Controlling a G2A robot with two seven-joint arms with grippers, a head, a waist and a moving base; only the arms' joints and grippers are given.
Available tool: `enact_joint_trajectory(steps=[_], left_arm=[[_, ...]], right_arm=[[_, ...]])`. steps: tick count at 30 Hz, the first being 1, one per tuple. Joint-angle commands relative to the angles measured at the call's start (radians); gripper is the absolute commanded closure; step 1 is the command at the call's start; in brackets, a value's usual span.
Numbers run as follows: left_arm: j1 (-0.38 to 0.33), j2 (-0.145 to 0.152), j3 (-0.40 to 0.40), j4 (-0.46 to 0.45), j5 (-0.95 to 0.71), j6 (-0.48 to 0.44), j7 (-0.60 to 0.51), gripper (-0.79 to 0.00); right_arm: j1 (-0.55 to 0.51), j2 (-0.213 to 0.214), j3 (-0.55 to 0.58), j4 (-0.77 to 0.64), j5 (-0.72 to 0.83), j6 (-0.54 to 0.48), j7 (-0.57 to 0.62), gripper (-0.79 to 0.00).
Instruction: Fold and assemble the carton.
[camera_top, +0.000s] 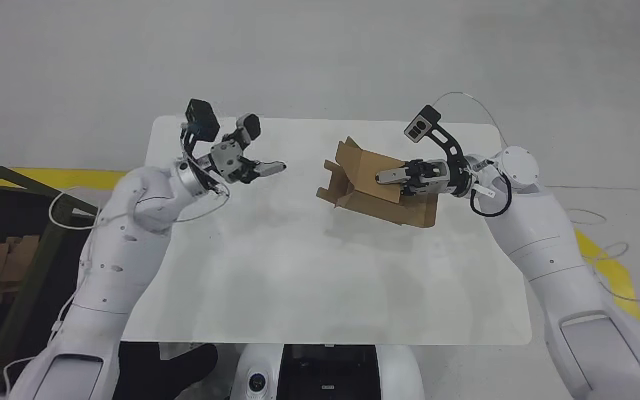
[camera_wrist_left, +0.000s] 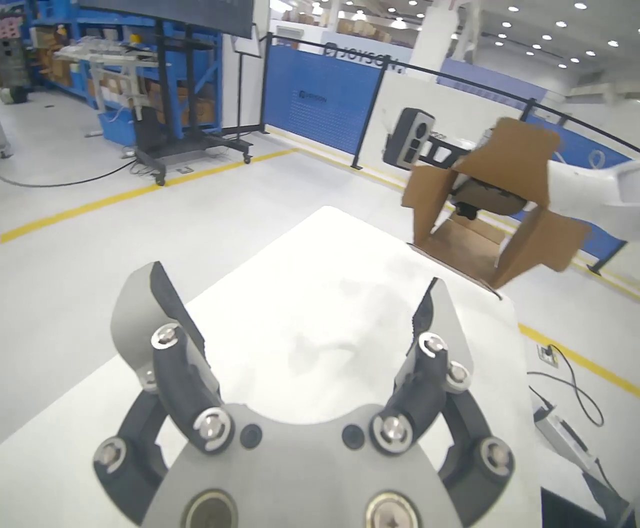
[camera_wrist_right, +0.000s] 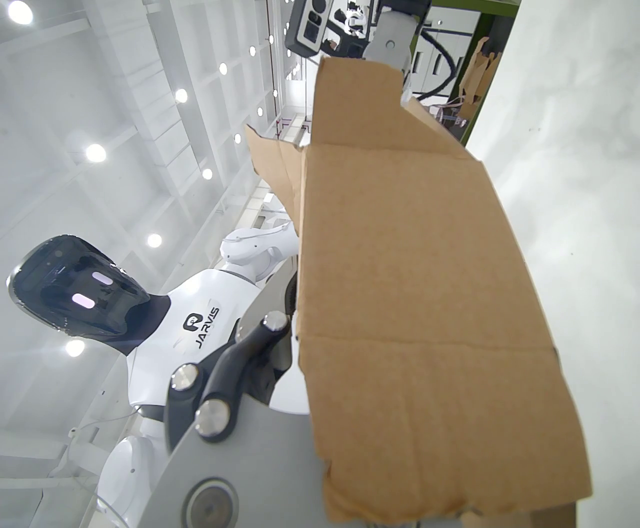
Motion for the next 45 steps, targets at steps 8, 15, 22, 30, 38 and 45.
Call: enact_joint_trajectory(steps=[8, 15, 22, 30, 38, 45], left_arm=[[-0.026, 0.007, 0.057, 0.056, 0.167, -0.053, 0.153, -0.785], [-0.02, 0.04, 0.093, 0.001, 0.32, -0.053, 0.351, -0.785], [-0.023, 0.079, 0.171, -0.051, 0.485, -0.053, 0.535, -0.785], [-0.055, 0.13, 0.299, -0.049, 0.554, -0.053, 0.664, -0.785], [-0.13, 0.184, 0.465, -0.067, 0.434, -0.053, 0.532, -0.785], [-0.193, 0.211, 0.585, -0.107, 0.293, -0.053, 0.457, -0.785]], right_arm=[[0.0, 0.0, 0.0, 0.0, 0.0, 0.0, 0.0, 0.0], [0.0, 0.0, 0.0, 0.0, 0.0, 0.0, 0.0, 0.0], [0.0, 0.0, 0.0, 0.0, 0.0, 0.0, 0.0, 0.0], [0.0, 0.0, 0.0, 0.0, 0.0, 0.0, 0.0, 0.0], [0.0, 0.0, 0.0, 0.0, 0.0, 0.0, 0.0, 0.0], [0.0, 0.0, 0.0, 0.0, 0.0, 0.0, 0.0, 0.0]])
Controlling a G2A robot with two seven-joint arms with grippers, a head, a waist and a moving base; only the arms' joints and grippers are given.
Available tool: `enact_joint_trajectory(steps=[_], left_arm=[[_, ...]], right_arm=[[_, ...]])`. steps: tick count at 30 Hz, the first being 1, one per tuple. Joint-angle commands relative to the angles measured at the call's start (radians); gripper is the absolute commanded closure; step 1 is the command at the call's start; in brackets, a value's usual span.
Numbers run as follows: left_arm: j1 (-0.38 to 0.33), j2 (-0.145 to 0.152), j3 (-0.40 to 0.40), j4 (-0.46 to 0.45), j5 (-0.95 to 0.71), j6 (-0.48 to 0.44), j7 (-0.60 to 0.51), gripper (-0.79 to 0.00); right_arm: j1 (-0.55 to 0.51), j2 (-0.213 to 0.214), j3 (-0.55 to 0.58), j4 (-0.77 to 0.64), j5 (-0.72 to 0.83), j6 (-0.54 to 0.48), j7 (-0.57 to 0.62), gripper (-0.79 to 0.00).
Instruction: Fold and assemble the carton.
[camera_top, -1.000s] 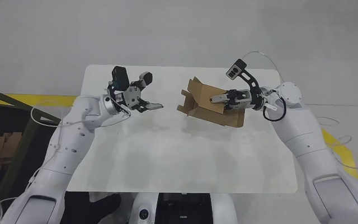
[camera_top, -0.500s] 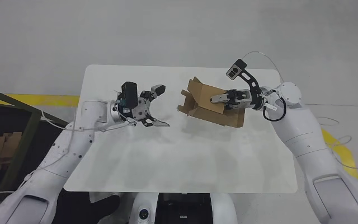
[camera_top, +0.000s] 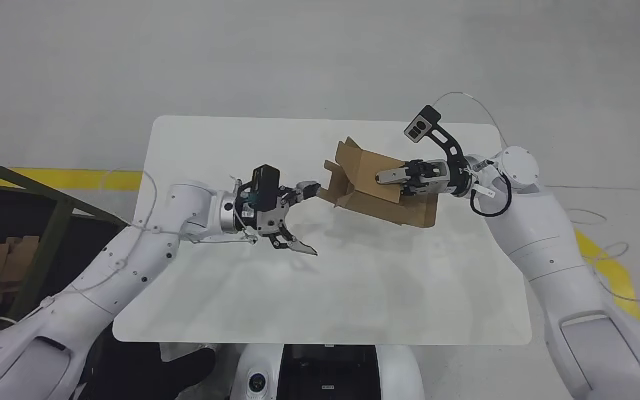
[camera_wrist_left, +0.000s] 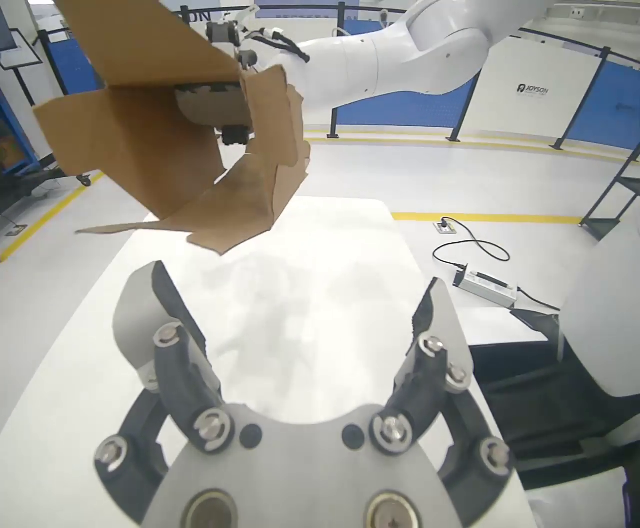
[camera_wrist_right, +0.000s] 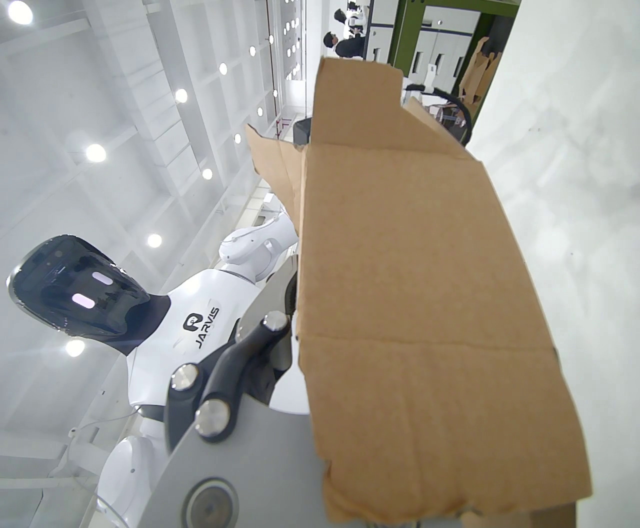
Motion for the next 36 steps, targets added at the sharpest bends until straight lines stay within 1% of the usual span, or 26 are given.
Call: enact_joint_trajectory(steps=[1, 5, 8, 12, 17, 24, 36], left_arm=[[-0.013, 0.008, 0.032, -0.004, -0.033, 0.0, -0.023, -0.785], [-0.041, 0.021, 0.082, -0.008, -0.105, 0.0, -0.082, -0.785], [-0.059, 0.029, 0.111, -0.019, -0.15, 0.0, -0.101, -0.785], [-0.081, 0.04, 0.137, -0.035, -0.183, 0.0, -0.104, -0.785], [-0.101, 0.05, 0.152, -0.038, -0.192, 0.0, -0.081, -0.785], [-0.114, 0.051, 0.164, -0.032, -0.169, 0.0, -0.039, -0.785], [-0.129, 0.043, 0.187, -0.032, -0.146, 0.0, 0.025, -0.785]], right_arm=[[0.0, 0.0, 0.0, 0.0, 0.0, 0.0, 0.0, 0.0], [0.0, 0.0, 0.0, 0.0, 0.0, 0.0, 0.0, 0.0], [-0.019, 0.003, 0.003, -0.044, -0.034, 0.003, -0.046, 0.0], [-0.041, 0.008, 0.014, -0.087, -0.061, 0.021, -0.062, 0.0], [-0.053, 0.008, 0.017, -0.104, -0.07, 0.036, -0.065, 0.0], [-0.054, 0.005, 0.017, -0.107, -0.078, 0.04, -0.053, 0.0], [-0.051, -0.005, 0.005, -0.106, -0.08, 0.044, -0.04, 0.0]])
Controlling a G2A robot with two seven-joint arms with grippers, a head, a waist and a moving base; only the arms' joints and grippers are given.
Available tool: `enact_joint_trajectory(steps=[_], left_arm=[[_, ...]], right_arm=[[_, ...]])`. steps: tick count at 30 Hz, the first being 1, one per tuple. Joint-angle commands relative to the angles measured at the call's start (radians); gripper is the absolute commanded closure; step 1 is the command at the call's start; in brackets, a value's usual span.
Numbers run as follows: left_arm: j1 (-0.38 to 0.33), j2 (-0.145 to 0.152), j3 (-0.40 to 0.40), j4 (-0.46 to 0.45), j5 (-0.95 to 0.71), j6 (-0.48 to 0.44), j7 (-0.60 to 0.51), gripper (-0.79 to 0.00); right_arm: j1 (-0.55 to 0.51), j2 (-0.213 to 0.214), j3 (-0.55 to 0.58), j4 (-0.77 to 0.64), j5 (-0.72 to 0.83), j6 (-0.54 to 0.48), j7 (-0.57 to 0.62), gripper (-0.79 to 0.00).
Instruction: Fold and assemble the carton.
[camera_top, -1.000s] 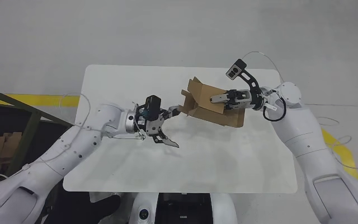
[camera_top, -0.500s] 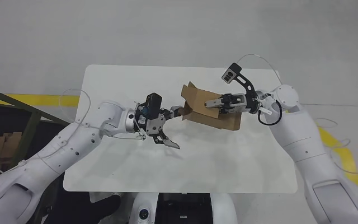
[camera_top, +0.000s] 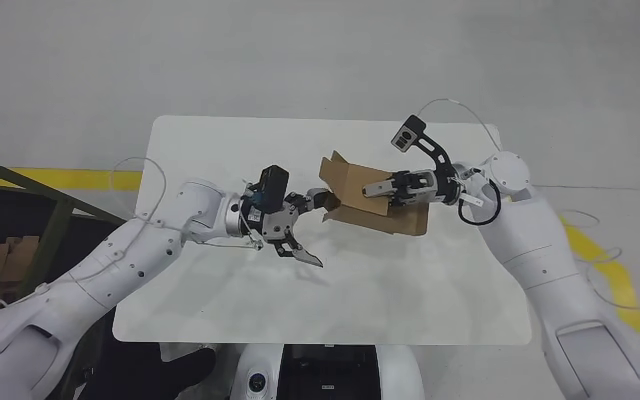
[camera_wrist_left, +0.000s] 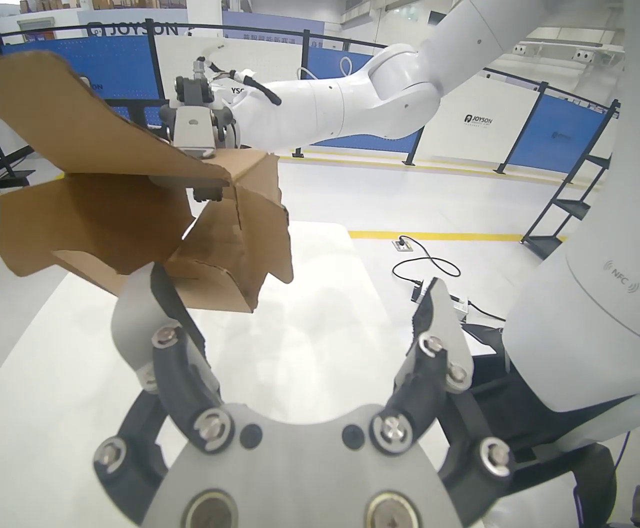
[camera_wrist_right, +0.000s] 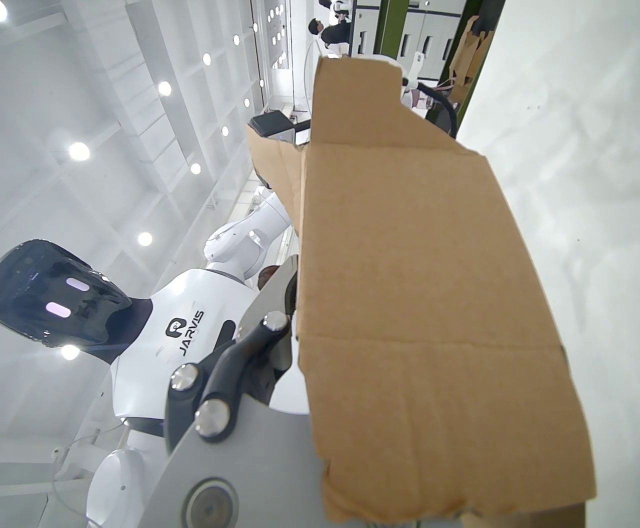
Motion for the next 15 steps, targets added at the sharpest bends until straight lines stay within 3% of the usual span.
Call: enact_joint_trajectory(steps=[1, 15], left_arm=[[-0.003, -0.002, 0.004, 0.002, 0.0, 0.0, 0.008, -0.785], [-0.029, -0.025, 0.027, 0.031, -0.016, 0.0, 0.03, -0.785]], right_arm=[[0.001, -0.002, -0.002, -0.001, -0.002, 0.0, 0.003, 0.0], [-0.005, -0.009, -0.008, -0.027, -0.008, 0.0, 0.024, 0.0]])
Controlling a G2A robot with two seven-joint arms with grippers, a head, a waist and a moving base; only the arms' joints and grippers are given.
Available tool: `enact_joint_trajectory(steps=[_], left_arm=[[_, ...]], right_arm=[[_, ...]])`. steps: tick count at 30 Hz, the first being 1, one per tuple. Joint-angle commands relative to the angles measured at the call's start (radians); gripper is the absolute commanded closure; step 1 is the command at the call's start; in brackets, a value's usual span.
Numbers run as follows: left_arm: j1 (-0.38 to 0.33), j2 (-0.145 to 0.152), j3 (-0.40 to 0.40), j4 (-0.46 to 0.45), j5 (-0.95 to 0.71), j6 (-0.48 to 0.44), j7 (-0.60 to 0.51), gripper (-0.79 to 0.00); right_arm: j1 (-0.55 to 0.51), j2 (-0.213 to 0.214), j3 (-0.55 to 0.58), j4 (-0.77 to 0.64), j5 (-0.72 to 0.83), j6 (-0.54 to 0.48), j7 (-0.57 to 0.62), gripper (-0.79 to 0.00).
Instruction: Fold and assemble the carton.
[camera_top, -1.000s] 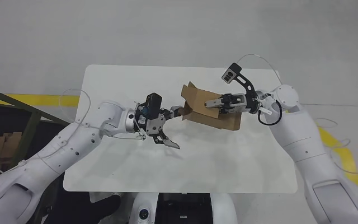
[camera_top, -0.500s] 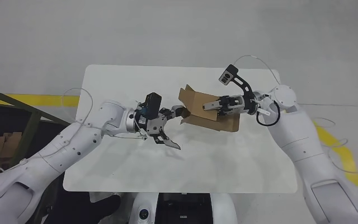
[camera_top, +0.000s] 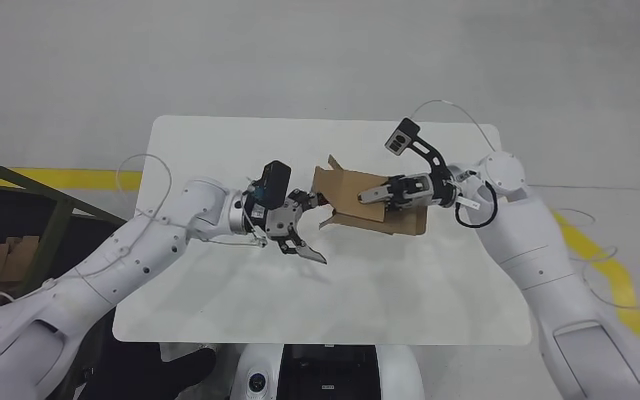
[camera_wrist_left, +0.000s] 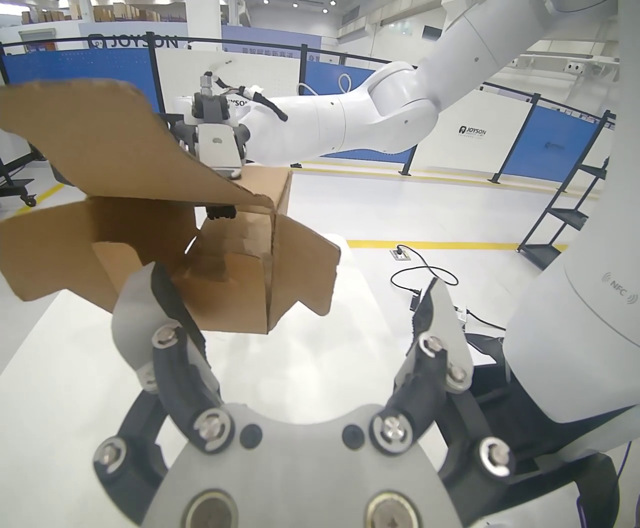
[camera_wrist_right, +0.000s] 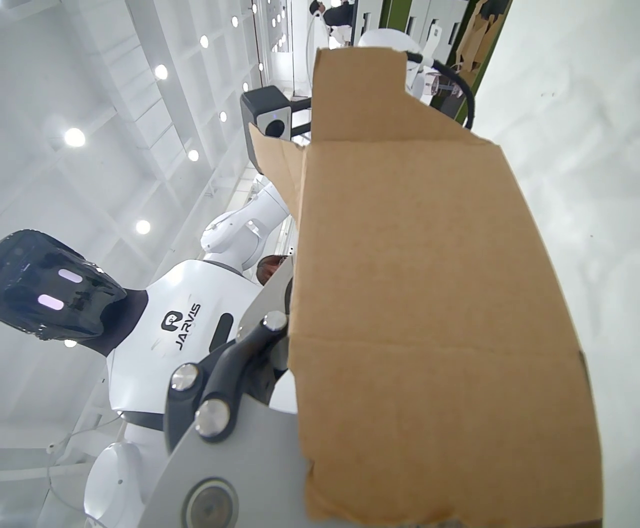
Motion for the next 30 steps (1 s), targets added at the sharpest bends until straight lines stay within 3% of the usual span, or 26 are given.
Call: enact_joint_trajectory(steps=[1, 12, 13, 15, 20, 30], left_arm=[[-0.002, -0.003, 0.002, 0.003, -0.004, 0.0, 0.003, -0.785], [-0.013, -0.01, 0.017, 0.018, -0.028, 0.0, 0.009, -0.785], [-0.014, -0.01, 0.019, 0.019, -0.03, 0.0, 0.009, -0.751], [-0.015, -0.01, 0.022, 0.021, -0.035, 0.0, 0.01, -0.486], [-0.019, -0.008, 0.027, 0.027, -0.045, 0.0, 0.009, -0.363], [-0.027, -0.004, 0.038, 0.028, -0.057, 0.0, 0.008, -0.391]], right_arm=[[-0.001, -0.001, -0.001, -0.004, -0.002, 0.0, 0.003, 0.0], [-0.004, -0.005, 0.003, -0.006, -0.002, 0.001, 0.011, 0.0], [-0.004, -0.005, 0.003, -0.006, 0.0, 0.002, 0.012, 0.0], [-0.004, -0.006, 0.004, -0.005, 0.0, 0.003, 0.013, 0.0], [-0.005, -0.007, 0.007, -0.004, 0.003, 0.002, 0.018, 0.0], [-0.005, -0.009, 0.006, -0.005, 0.004, 0.003, 0.018, 0.0]])
